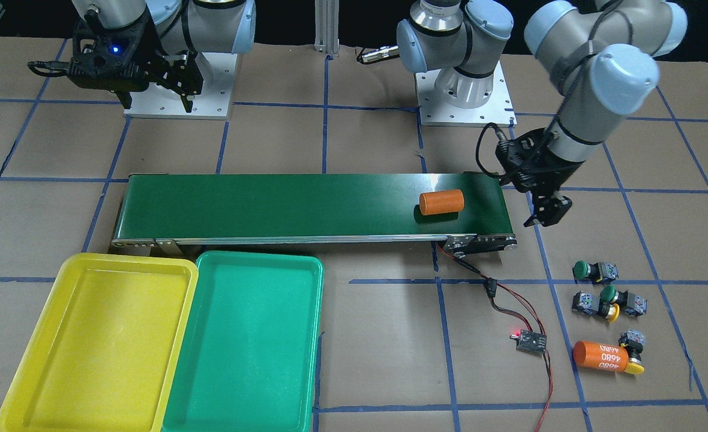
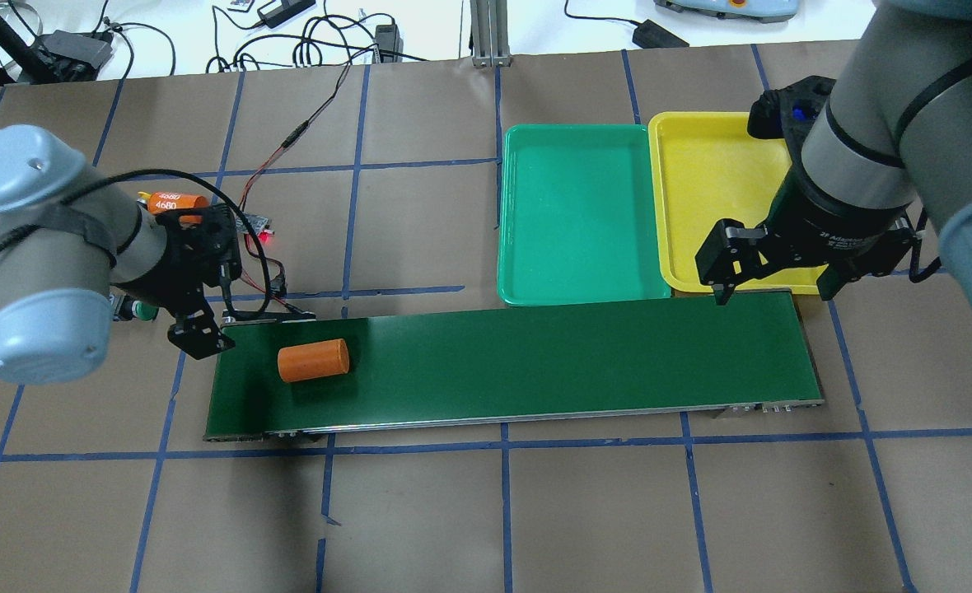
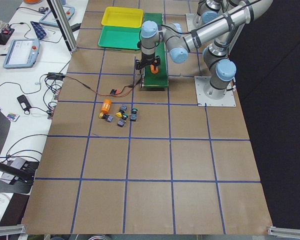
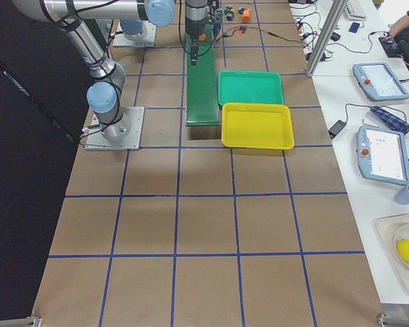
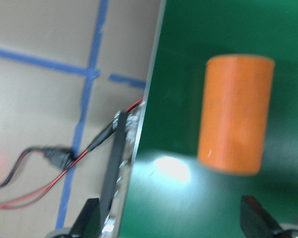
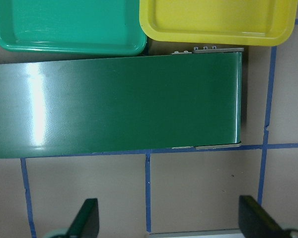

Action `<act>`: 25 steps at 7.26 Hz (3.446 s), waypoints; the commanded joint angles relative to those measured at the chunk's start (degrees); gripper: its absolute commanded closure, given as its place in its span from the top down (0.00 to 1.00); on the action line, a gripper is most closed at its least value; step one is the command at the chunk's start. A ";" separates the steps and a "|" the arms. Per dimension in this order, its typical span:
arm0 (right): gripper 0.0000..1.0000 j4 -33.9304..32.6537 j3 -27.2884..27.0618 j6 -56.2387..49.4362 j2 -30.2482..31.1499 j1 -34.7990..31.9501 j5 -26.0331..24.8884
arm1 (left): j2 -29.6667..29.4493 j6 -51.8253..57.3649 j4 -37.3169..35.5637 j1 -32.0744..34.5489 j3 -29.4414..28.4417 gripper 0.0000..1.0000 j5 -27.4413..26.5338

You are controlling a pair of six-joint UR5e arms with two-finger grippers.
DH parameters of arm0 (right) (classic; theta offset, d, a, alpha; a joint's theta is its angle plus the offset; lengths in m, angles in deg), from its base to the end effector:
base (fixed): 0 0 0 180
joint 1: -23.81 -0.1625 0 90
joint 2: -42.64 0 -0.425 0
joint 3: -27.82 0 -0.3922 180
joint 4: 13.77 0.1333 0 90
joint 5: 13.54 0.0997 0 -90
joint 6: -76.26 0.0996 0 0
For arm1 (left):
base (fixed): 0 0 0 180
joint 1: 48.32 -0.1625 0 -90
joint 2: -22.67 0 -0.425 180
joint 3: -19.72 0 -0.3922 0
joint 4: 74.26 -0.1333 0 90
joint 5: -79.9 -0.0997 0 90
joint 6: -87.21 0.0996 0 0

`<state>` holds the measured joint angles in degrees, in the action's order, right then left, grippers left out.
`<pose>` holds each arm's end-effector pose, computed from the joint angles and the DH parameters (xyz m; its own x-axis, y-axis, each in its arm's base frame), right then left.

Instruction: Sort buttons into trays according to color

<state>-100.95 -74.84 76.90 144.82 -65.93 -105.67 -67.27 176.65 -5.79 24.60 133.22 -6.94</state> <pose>0.1278 -0.3969 0.4695 -0.9992 0.0135 0.0377 0.0157 0.9982 0.0571 0.0012 -0.4764 0.3288 -0.3029 0.9524 0.0339 0.9510 0.3043 -0.0548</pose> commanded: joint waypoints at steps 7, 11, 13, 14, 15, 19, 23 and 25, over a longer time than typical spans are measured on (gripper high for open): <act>1.00 0.43 0.00 0.49 0.13 0.00 -0.07 | -35.29 19.37 -6.74 -4.28 -32.55 1.00 -3.95; 1.00 0.78 0.00 0.49 0.39 -0.09 0.80 | -38.99 19.80 -9.66 -4.54 -31.94 0.90 -3.08; 1.00 0.09 0.00 0.41 0.04 -0.18 1.07 | -39.78 21.21 -12.38 -4.54 -31.41 0.50 -3.08; 1.00 0.17 0.00 0.41 0.04 -0.18 0.99 | -39.70 20.52 -12.22 -4.37 -31.15 0.19 -2.90; 1.00 0.69 0.00 0.41 -0.05 -0.18 0.47 | -39.35 19.81 -12.21 -4.45 -30.54 0.12 -2.81; 1.00 -0.27 0.00 0.67 -0.05 -0.18 1.07 | -24.82 13.92 -4.63 -3.49 -22.04 0.08 -2.82; 1.00 -0.18 0.00 0.67 0.04 -0.18 0.73 | -5.20 -0.65 -9.74 6.15 2.39 0.05 -3.42; 1.00 -0.01 0.00 0.67 0.04 -0.18 0.29 | 0.79 -2.95 -10.10 8.20 9.59 0.05 -2.81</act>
<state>-101.12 -74.84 77.58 144.87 -66.10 -104.97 -70.31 175.44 -15.14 31.35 137.56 -9.96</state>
